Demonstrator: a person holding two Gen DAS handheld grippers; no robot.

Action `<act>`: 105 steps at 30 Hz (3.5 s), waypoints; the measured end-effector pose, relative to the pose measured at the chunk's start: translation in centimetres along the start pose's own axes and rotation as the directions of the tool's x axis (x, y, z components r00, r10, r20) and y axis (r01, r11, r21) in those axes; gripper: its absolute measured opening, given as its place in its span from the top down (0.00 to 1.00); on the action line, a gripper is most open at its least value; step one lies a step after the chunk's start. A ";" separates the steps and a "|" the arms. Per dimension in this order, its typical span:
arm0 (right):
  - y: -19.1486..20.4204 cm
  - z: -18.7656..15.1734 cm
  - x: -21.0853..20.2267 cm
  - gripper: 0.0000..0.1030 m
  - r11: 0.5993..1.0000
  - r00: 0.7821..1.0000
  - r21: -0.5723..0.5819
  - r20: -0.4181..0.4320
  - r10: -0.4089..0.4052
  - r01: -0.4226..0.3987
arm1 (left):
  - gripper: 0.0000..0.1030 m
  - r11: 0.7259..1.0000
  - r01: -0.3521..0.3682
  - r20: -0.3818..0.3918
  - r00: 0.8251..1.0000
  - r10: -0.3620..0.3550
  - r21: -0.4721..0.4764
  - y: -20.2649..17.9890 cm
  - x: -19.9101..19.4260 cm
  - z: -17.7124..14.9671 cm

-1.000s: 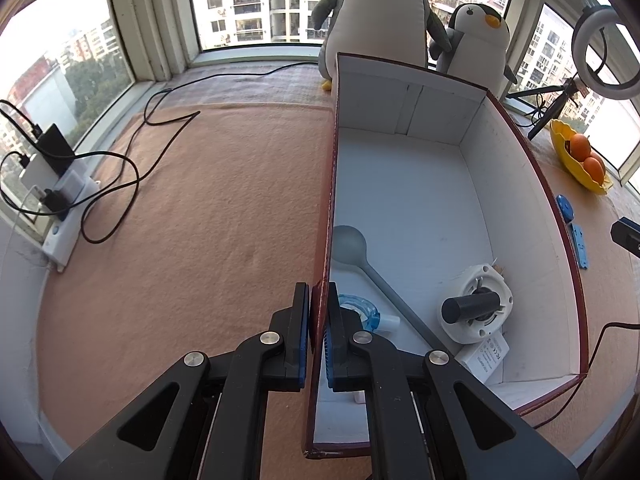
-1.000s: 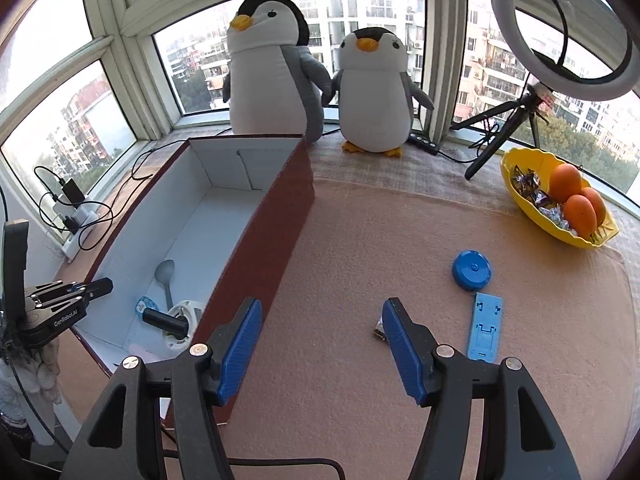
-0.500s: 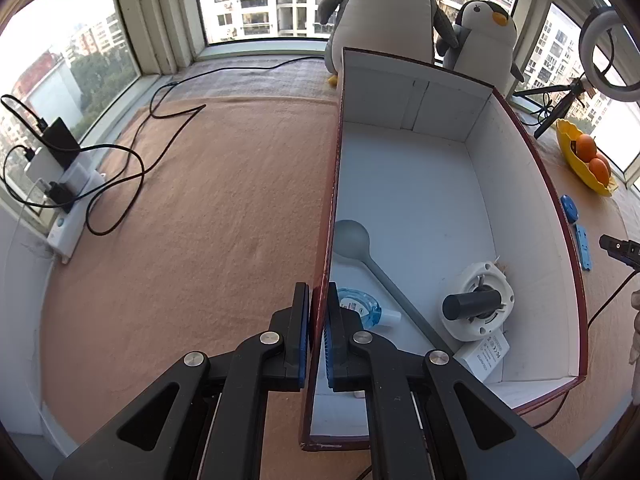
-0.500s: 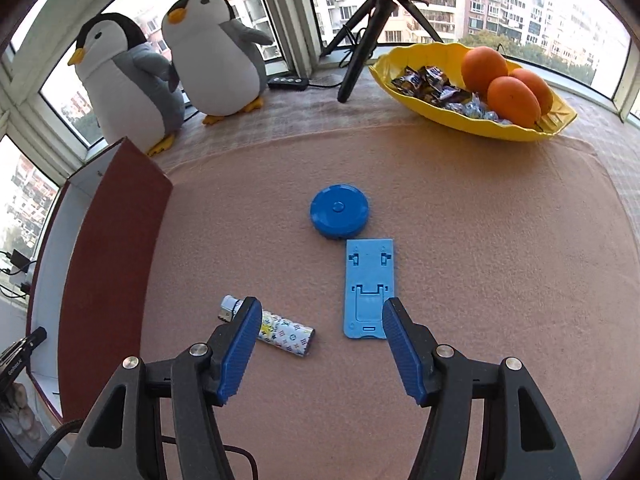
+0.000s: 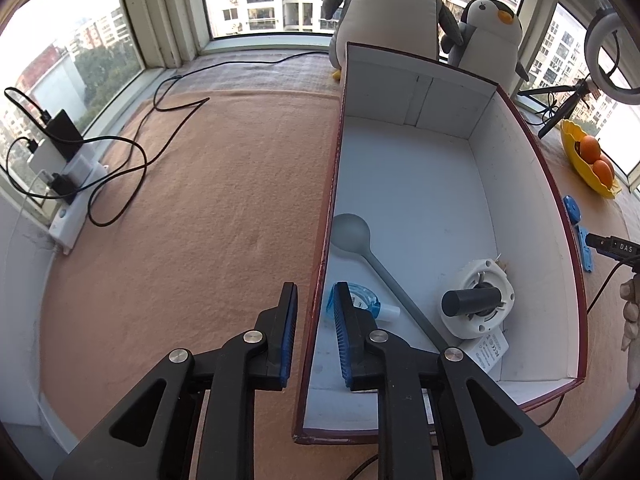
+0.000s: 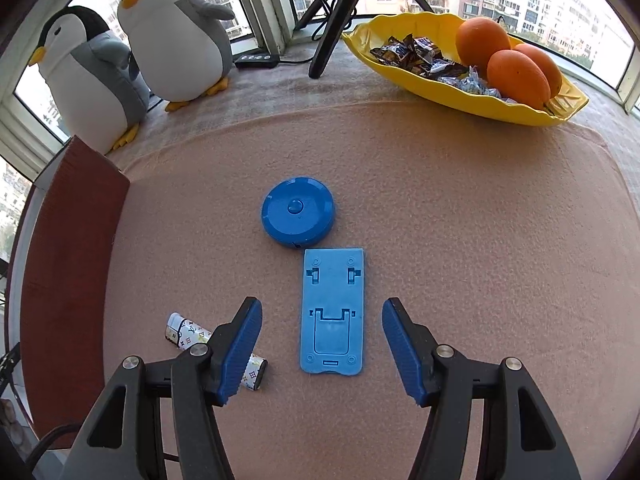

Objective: Organize rigid objects
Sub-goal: 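Move the right tool to the blue phone stand, then close the right tool on the blue phone stand and lift it, then carry the phone stand into the box and open the right tool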

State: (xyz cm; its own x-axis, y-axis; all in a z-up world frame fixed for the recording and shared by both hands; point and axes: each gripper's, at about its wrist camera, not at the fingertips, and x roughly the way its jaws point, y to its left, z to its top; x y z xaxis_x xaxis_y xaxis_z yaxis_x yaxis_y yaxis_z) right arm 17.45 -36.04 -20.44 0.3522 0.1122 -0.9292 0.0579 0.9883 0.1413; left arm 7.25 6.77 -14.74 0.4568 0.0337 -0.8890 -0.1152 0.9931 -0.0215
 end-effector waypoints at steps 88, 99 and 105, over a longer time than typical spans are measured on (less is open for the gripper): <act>30.0 -9.3 -8.9 0.67 0.794 0.970 -0.581 0.028 0.242 -0.181 | 0.95 0.996 0.082 0.037 0.996 -0.083 0.034 0.8 0.2 -0.3; 29.8 -9.3 -8.7 0.56 0.802 0.969 -0.569 0.032 0.243 -0.182 | 0.95 0.996 0.079 0.037 0.996 -0.081 0.032 0.7 0.2 -0.4; 29.4 -9.3 -9.0 0.51 0.806 0.966 -0.561 0.042 0.255 -0.189 | 0.95 0.997 0.076 0.035 0.996 -0.077 0.032 0.7 0.2 -0.3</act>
State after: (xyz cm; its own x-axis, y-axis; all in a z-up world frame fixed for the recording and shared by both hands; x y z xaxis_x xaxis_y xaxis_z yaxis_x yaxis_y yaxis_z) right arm 7.35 -7.07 -11.12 0.3938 0.3559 -0.8475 -0.5434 0.8338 0.0976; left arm 6.97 7.41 -15.07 0.4949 -0.0393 -0.8681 -0.0514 0.9959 -0.0744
